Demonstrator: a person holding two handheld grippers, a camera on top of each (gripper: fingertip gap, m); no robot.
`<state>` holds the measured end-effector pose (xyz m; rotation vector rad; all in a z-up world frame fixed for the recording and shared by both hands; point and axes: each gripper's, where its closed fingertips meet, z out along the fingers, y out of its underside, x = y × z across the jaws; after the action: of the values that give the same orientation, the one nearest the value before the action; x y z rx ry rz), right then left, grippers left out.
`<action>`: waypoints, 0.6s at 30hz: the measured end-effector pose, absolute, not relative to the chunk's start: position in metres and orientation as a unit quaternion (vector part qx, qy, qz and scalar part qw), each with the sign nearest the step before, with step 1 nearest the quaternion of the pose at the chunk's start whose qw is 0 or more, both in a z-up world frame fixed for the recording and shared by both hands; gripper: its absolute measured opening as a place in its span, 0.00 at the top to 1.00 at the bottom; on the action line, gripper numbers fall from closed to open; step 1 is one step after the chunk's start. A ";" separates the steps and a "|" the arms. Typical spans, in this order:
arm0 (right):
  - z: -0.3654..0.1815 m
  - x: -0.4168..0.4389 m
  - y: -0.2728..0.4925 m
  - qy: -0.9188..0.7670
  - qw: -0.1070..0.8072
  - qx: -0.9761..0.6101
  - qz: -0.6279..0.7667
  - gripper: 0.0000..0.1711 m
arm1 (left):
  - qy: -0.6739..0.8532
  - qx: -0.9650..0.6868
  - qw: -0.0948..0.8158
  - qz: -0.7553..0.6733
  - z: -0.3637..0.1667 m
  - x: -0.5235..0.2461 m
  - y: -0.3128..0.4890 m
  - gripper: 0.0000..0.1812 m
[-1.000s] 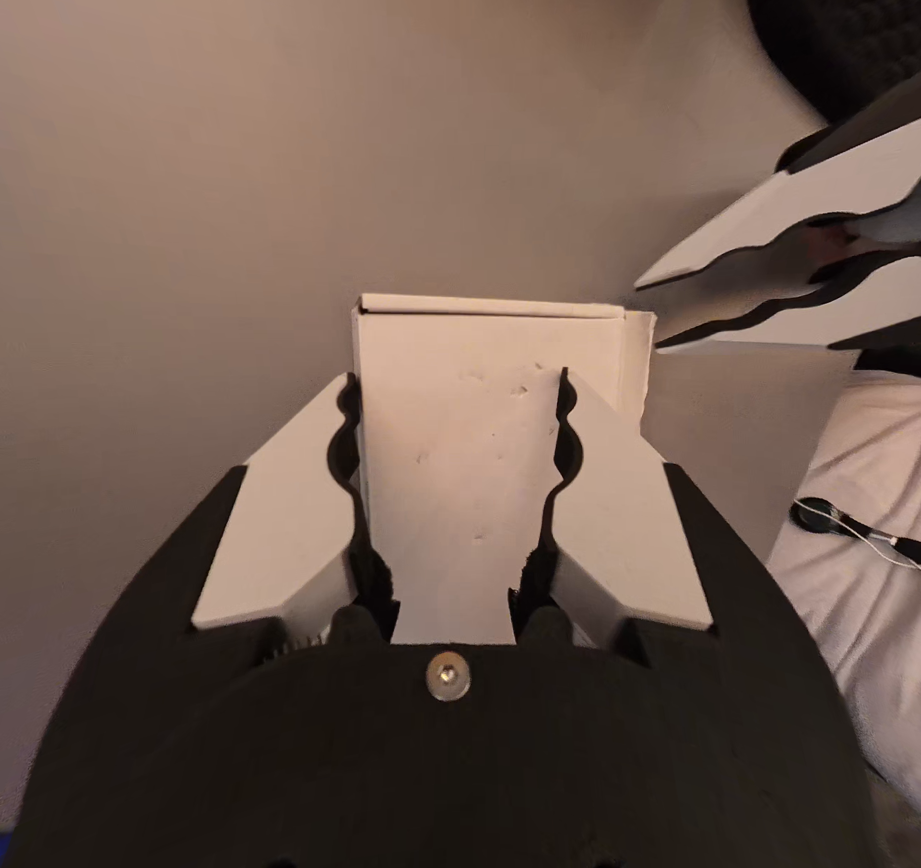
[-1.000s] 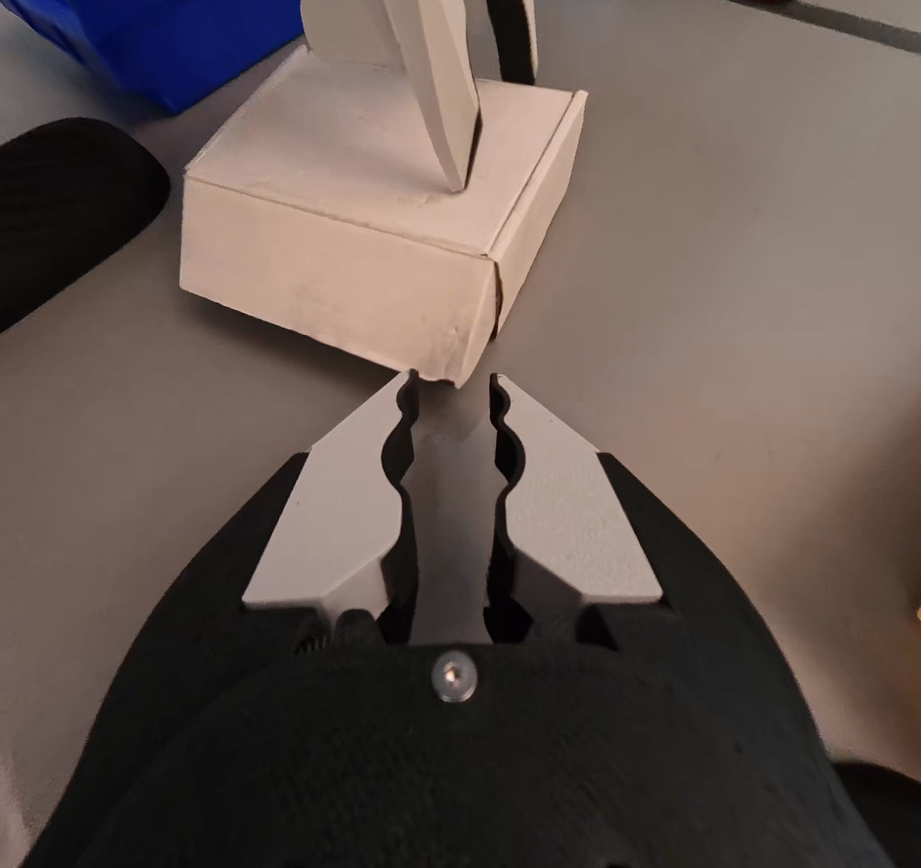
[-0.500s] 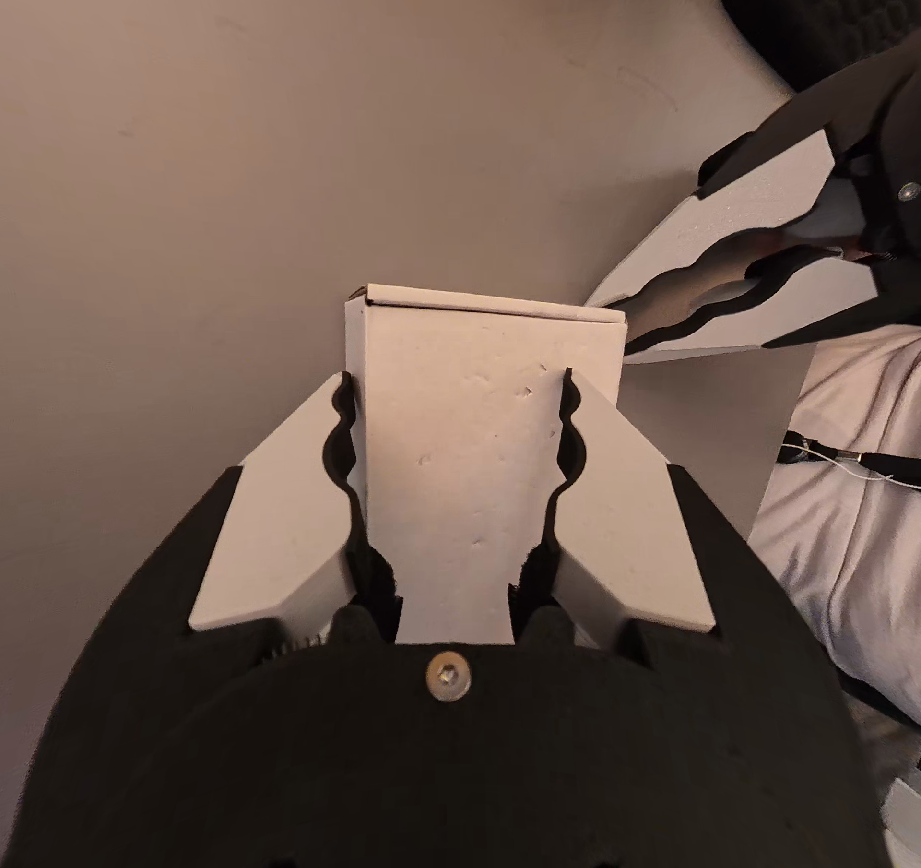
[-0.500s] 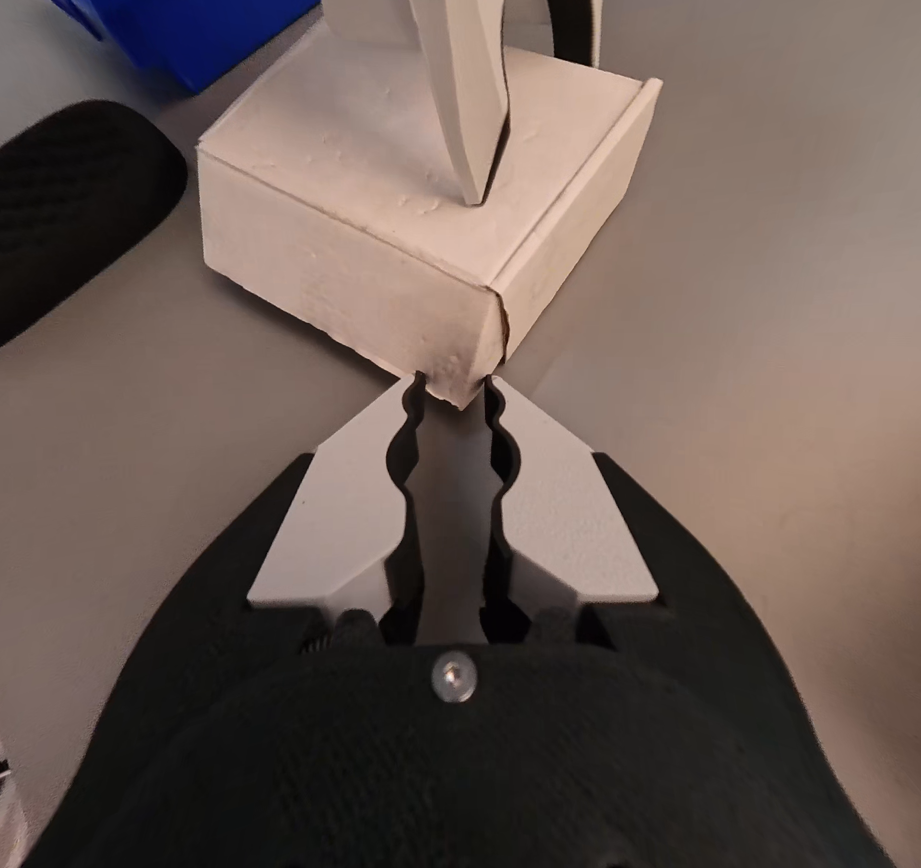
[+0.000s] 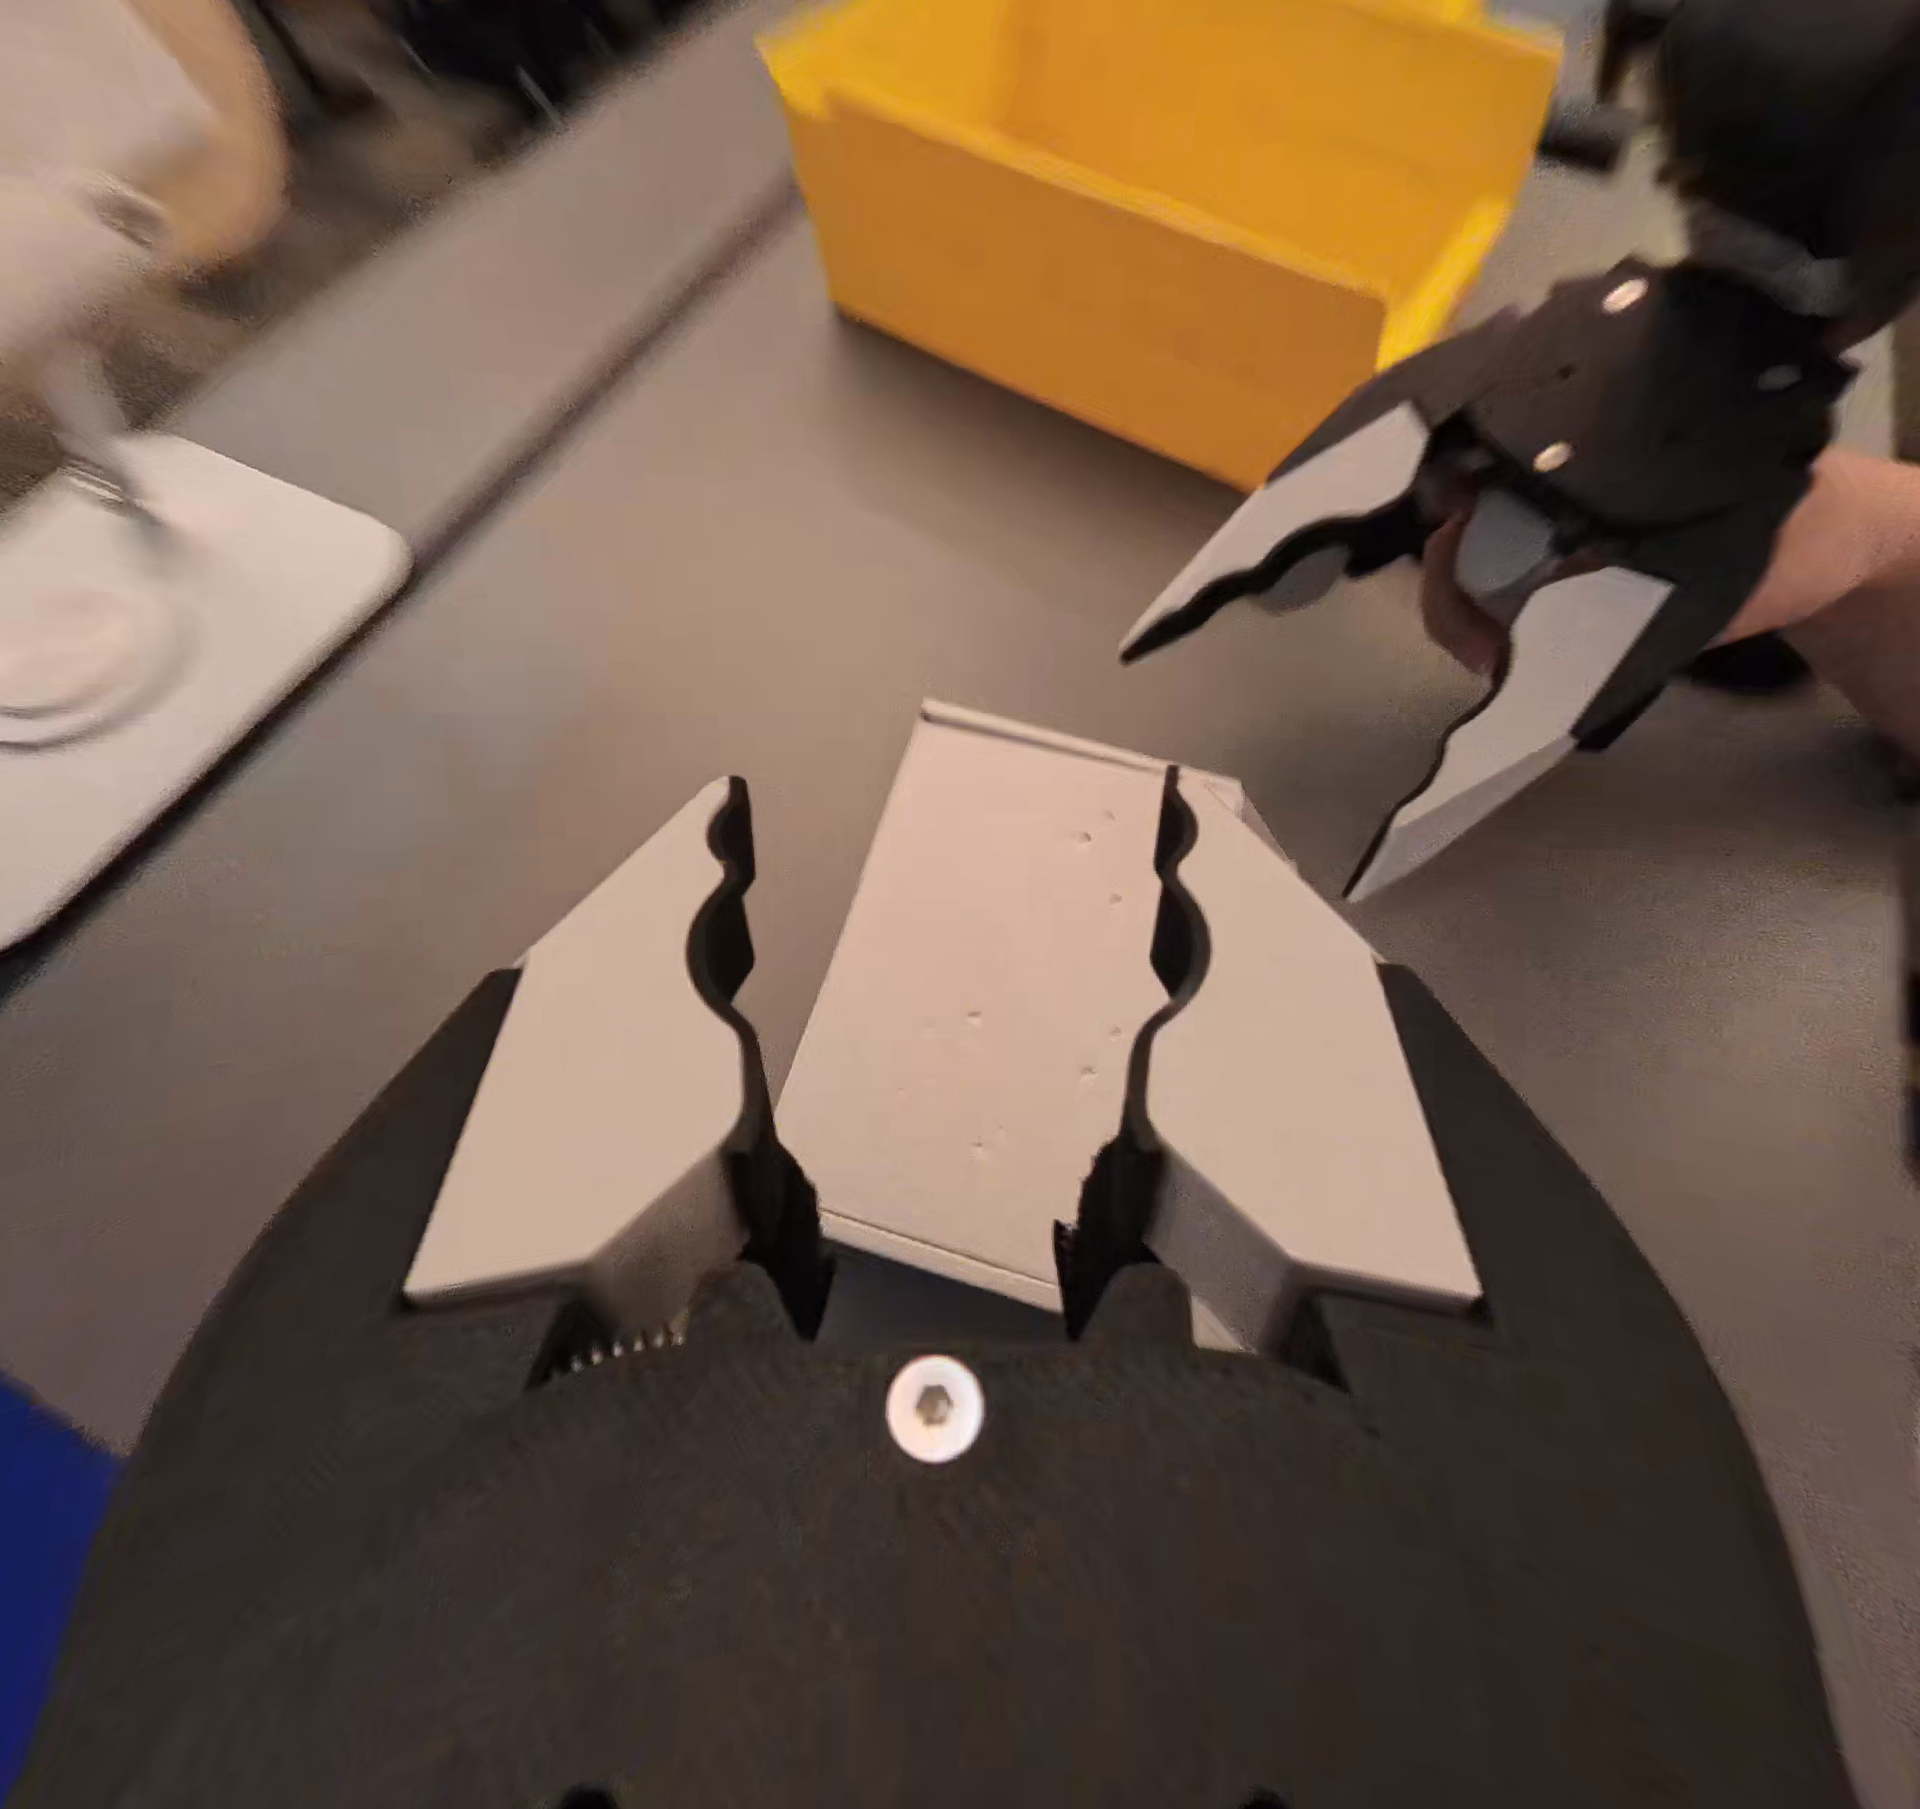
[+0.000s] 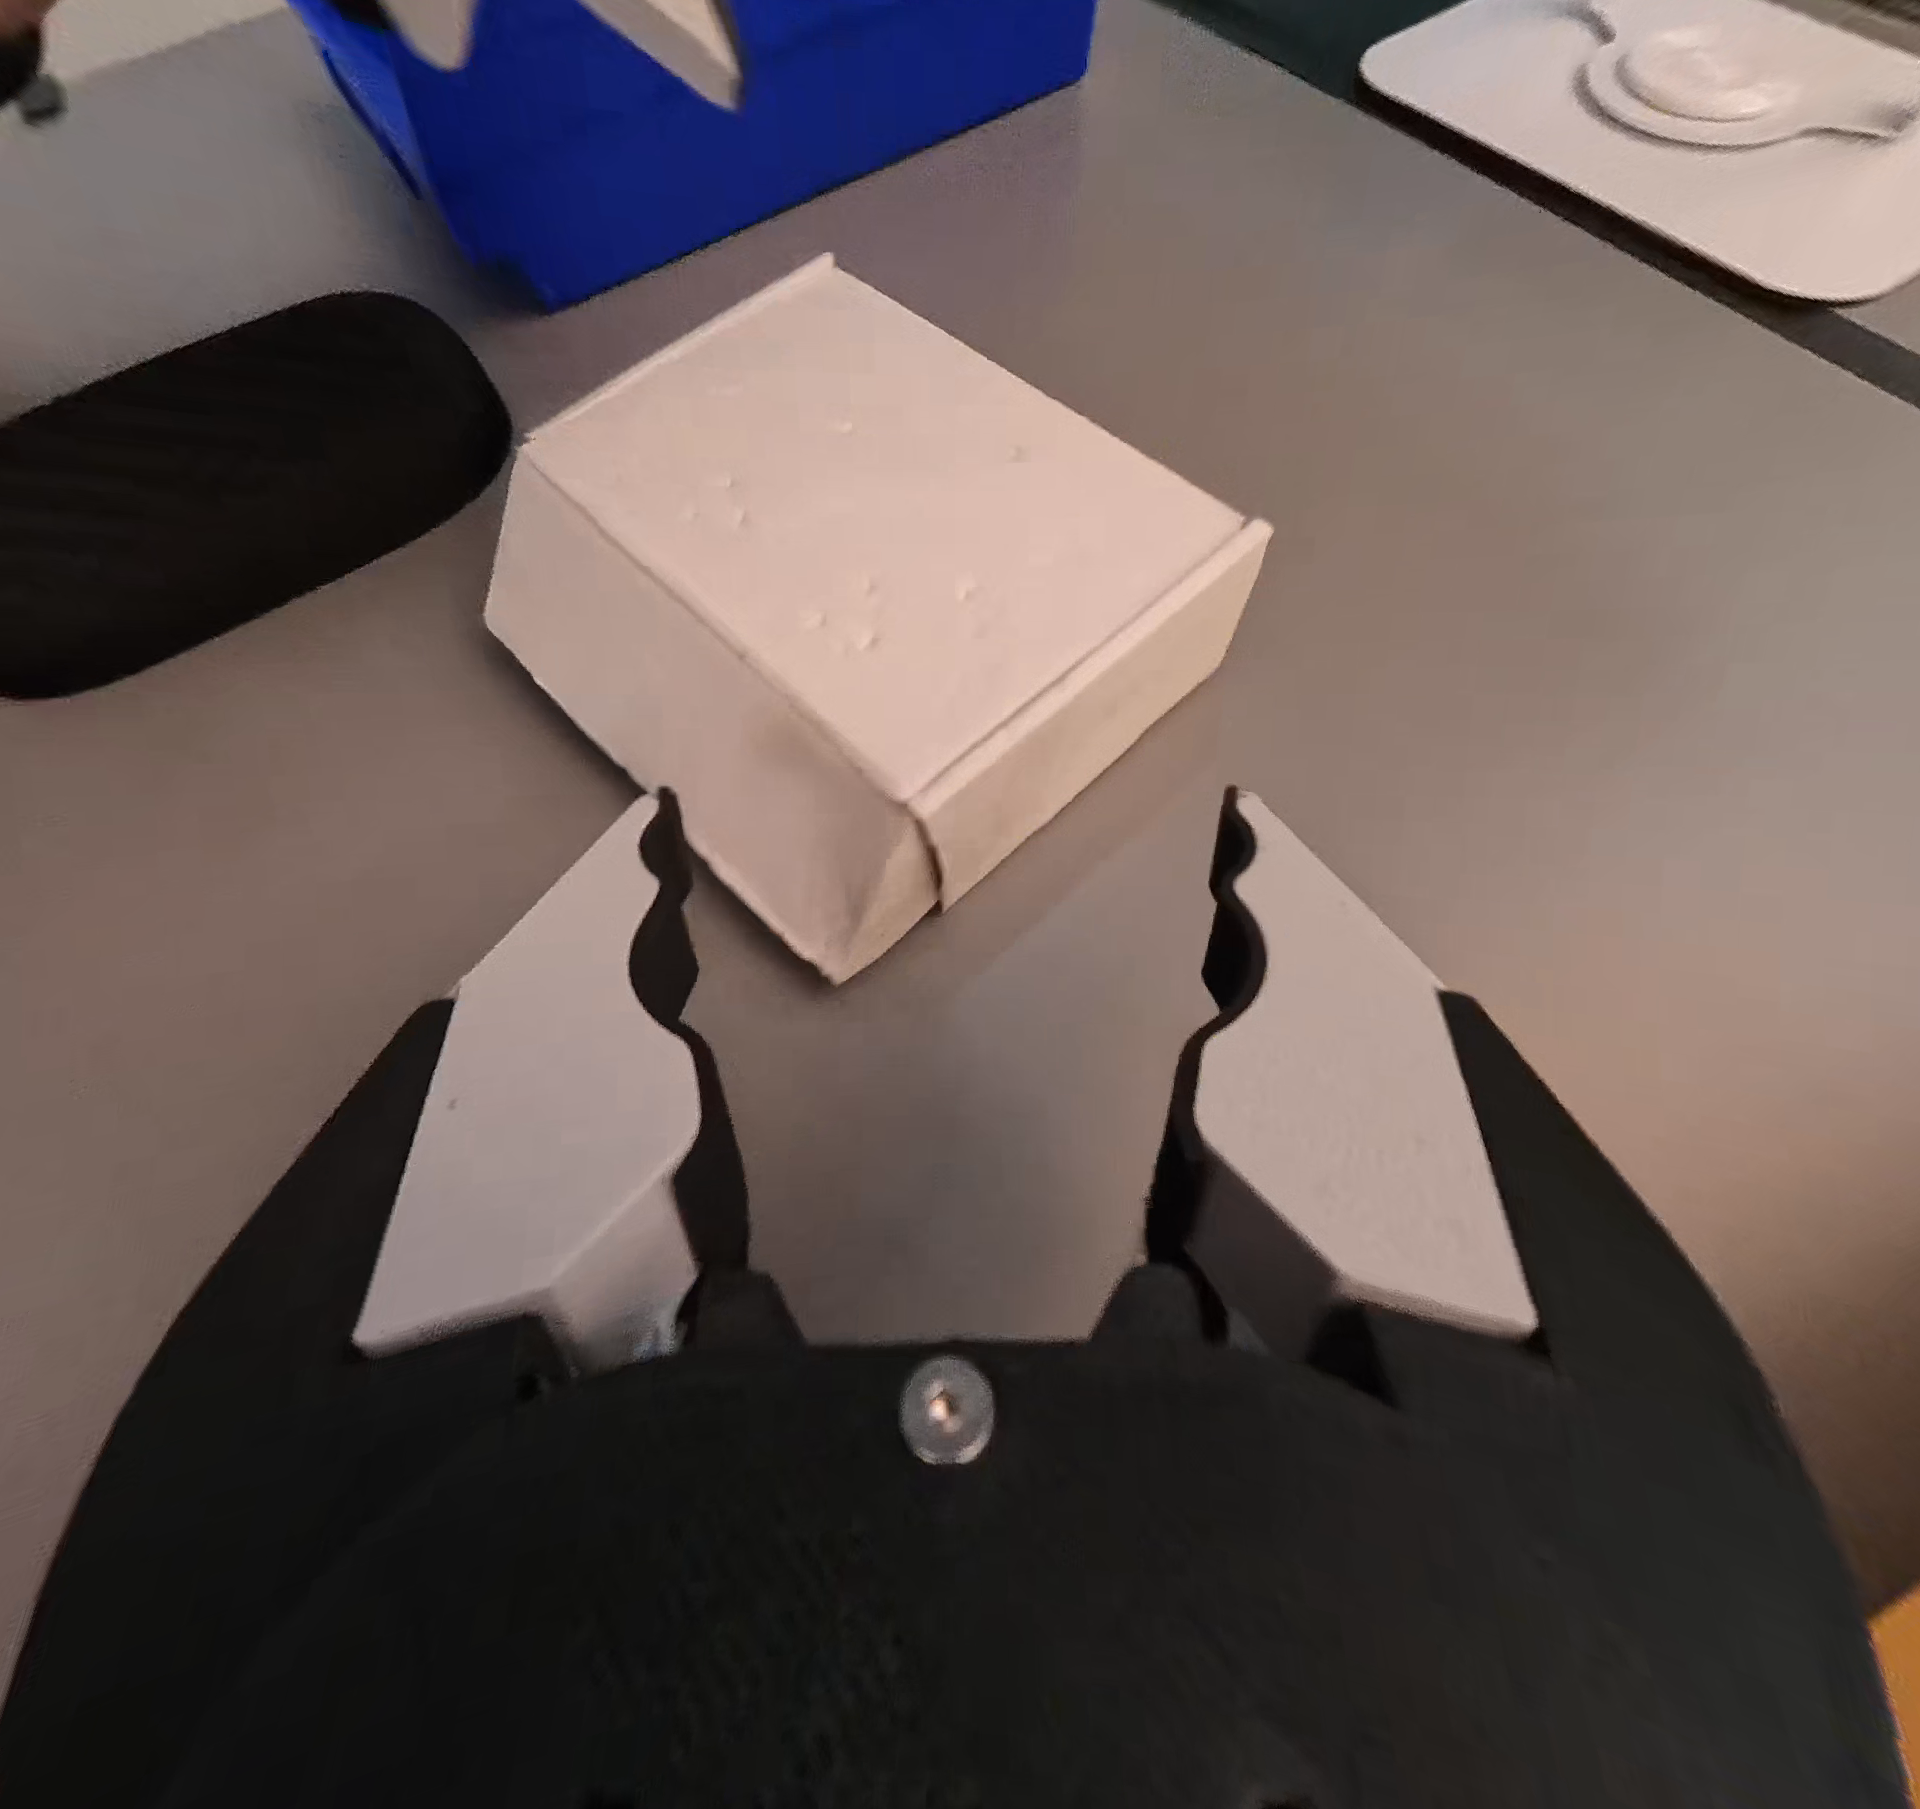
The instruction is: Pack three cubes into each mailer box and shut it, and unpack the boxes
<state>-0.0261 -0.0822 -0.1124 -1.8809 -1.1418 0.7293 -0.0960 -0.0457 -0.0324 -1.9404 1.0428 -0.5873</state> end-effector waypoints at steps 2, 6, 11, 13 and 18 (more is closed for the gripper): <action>-0.109 -0.036 -0.071 -0.488 0.395 -0.723 0.289 0.34 | 0.372 -0.733 0.515 -0.245 -0.014 -0.106 -0.064 0.54; -0.113 -0.050 -0.062 -0.594 0.368 -0.675 0.238 0.13 | 0.351 -0.715 0.543 -0.267 -0.027 -0.120 -0.103 0.39; -0.121 -0.067 -0.064 -0.680 0.303 -0.630 0.223 0.12 | 0.408 -0.762 0.467 -0.187 -0.075 -0.134 -0.109 0.25; -0.130 -0.069 -0.066 -0.707 0.271 -0.617 0.215 0.12 | 0.433 -0.765 0.437 -0.191 -0.084 -0.129 -0.110 0.23; -0.144 -0.070 -0.056 -0.737 0.241 -0.615 0.145 0.11 | 0.522 -0.792 0.301 -0.097 -0.125 -0.139 -0.088 0.16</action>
<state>-0.0704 -0.0558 -0.1443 -1.6816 -2.0157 0.3961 -0.1387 -0.0881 -0.1252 -2.1020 1.3845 -0.2582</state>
